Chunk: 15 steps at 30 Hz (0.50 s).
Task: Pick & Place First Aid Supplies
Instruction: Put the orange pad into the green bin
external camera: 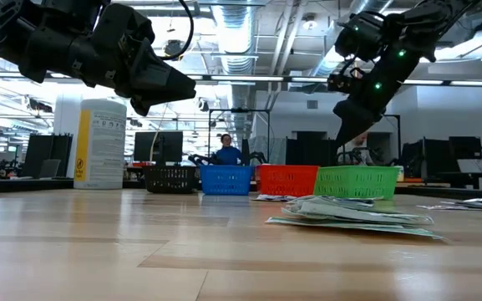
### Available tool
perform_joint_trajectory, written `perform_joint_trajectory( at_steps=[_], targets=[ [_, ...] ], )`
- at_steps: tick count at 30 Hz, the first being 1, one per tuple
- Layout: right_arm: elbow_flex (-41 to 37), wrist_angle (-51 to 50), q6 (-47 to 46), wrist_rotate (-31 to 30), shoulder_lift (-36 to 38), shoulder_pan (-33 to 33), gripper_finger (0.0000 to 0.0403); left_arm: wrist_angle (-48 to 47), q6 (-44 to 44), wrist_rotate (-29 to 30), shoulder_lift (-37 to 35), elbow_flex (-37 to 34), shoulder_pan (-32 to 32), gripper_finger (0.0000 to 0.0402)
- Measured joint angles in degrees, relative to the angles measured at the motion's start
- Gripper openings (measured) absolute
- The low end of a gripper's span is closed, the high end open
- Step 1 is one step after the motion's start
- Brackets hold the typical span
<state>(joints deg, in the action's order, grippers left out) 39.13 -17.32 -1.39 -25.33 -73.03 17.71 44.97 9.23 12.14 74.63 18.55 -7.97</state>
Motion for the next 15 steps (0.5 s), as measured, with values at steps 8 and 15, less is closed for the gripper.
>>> perform_joint_trajectory(
  at_steps=[8,15],
  targets=[
    [-0.1,-5.9,-6.7,-0.2,2.6,-10.5,0.0067,-0.1,0.0,0.0,0.0,0.0,0.0,0.0116],
    [-0.1,-12.9,-5.8,-0.3,12.7,-24.1,0.0067,-0.2,0.0,0.0,0.0,0.0,0.0,0.0116]
  ],
)
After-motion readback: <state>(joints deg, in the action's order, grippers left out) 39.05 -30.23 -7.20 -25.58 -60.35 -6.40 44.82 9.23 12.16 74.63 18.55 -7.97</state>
